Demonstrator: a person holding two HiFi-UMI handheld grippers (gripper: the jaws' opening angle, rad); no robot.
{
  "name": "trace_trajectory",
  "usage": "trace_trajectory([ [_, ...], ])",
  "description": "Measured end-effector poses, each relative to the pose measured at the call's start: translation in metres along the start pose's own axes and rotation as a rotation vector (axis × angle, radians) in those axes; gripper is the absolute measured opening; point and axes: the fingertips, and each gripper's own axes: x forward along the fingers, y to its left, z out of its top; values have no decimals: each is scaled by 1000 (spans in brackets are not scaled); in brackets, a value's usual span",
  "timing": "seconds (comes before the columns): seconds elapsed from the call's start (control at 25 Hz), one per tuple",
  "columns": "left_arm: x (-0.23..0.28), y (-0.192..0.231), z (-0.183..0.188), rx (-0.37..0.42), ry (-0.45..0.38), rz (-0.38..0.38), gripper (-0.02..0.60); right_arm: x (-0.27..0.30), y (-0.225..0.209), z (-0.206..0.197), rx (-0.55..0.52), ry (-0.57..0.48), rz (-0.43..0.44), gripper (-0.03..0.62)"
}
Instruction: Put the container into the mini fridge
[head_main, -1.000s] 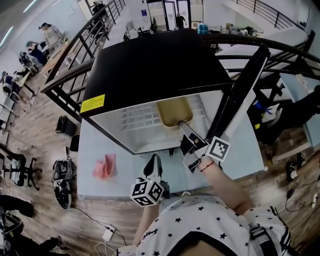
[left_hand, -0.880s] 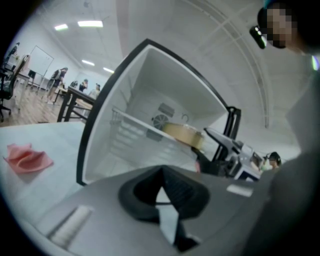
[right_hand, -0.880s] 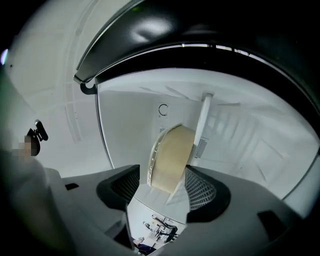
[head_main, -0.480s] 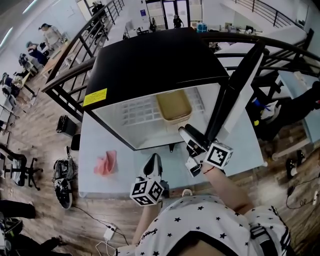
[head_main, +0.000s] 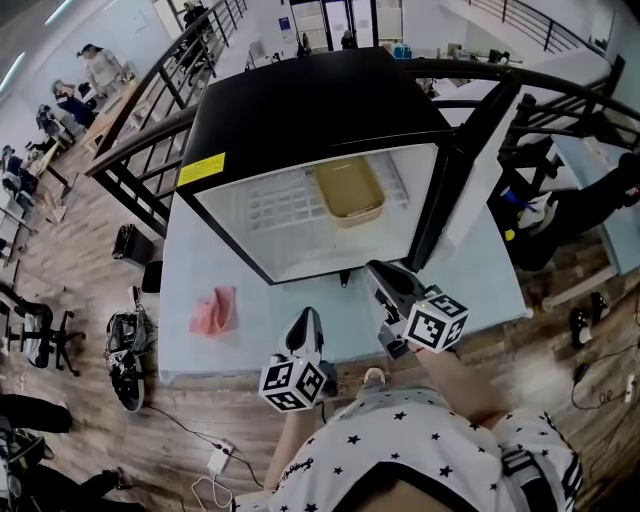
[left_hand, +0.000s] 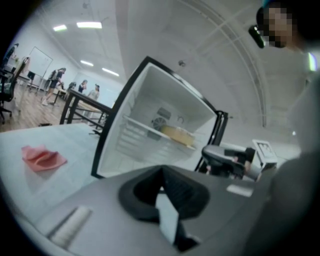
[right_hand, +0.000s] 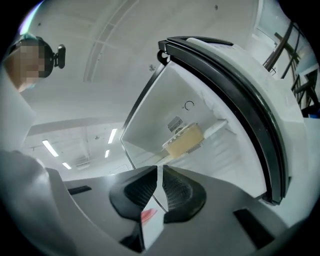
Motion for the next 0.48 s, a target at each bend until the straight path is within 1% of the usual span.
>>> trace_trajectory([
  [0.16,-19,1,-3,-3,1,7,6,-10,16,-15,-61,39,5,37],
  [0.28,-34,0,-7,-3,7,12,5,-20,34,-24,-134,66,18,32],
  [0.36,-42,-4,-10,0,9,8,5,-29,44,-29,-179,80,26,32],
  [0.48,-56,-10,-15,6,11,-7,6,-43,56,-38,-219,92,28,31],
])
